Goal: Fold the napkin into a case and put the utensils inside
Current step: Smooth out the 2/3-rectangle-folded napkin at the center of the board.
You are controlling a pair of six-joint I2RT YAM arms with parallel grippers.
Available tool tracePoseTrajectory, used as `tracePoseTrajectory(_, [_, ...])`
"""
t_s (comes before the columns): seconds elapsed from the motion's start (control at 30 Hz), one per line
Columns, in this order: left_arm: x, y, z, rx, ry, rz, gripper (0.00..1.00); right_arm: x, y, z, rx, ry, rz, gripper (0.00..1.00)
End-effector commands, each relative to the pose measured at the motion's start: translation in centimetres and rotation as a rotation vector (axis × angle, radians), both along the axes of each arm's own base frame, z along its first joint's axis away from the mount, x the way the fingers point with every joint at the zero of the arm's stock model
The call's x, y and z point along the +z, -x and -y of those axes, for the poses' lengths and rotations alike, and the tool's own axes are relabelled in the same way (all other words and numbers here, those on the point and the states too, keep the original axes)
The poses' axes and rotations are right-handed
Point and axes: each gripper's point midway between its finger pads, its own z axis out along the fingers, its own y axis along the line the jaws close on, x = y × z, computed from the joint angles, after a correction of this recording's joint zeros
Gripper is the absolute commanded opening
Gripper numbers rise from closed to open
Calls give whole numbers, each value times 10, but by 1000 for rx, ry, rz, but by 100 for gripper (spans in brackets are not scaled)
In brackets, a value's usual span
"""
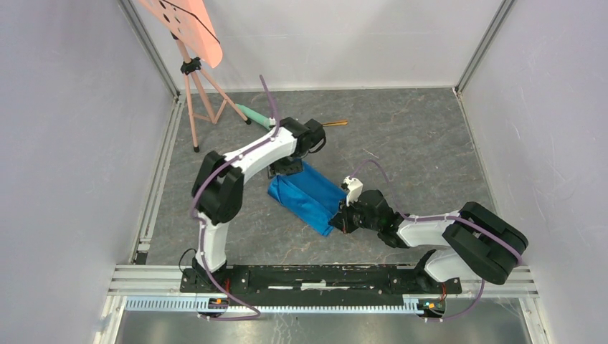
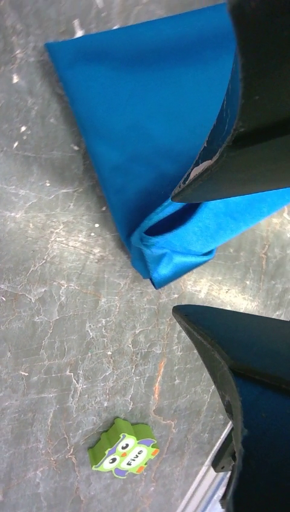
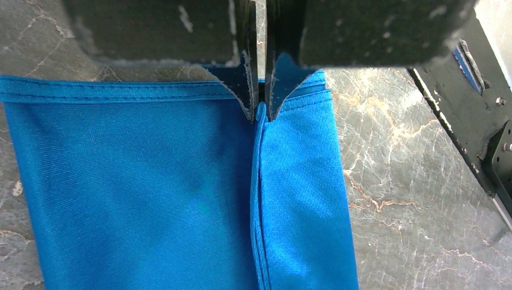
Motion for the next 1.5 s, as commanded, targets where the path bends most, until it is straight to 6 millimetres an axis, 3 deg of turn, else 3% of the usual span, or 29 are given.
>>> tracePoseTrajectory(0.0, [21, 7, 13, -158, 164, 28, 70, -6, -2, 7, -25, 24, 2, 1])
tracePoseTrajectory(0.17, [9, 21, 18, -261, 376, 73, 53, -6, -1, 6, -22, 26, -4, 1])
tracePoseTrajectory(0.33, [-4, 25, 1, -228, 481, 126, 16, -6, 0, 7, -25, 25, -9, 0])
tracePoseTrajectory(0.43, [-21, 20, -9, -198, 516, 121, 5, -6, 0, 7, -26, 25, -12, 0])
tracePoseTrajectory(0.57, [-30, 12, -9, -185, 561, 128, 3, -7, 1, 6, -23, 25, -20, 0])
tracePoseTrajectory(0.77, [-27, 3, -1, -183, 601, 147, 2, -3, -2, 5, -25, 26, -10, 1])
tracePoseTrajectory(1.07, [-43, 0, -6, -147, 594, 117, 2, 6, -12, 3, -29, 57, 20, 11])
tracePoseTrajectory(1.17, [-51, 0, -11, -133, 587, 102, 2, 11, -22, 8, -46, 111, 60, 20])
tracePoseTrajectory(1.4, [-51, 1, -7, -147, 615, 89, 2, 22, -42, 13, -11, 221, 187, 56])
tracePoseTrajectory(1.47, [-49, 2, -6, -154, 620, 86, 3, 28, -47, 10, 23, 240, 224, 58])
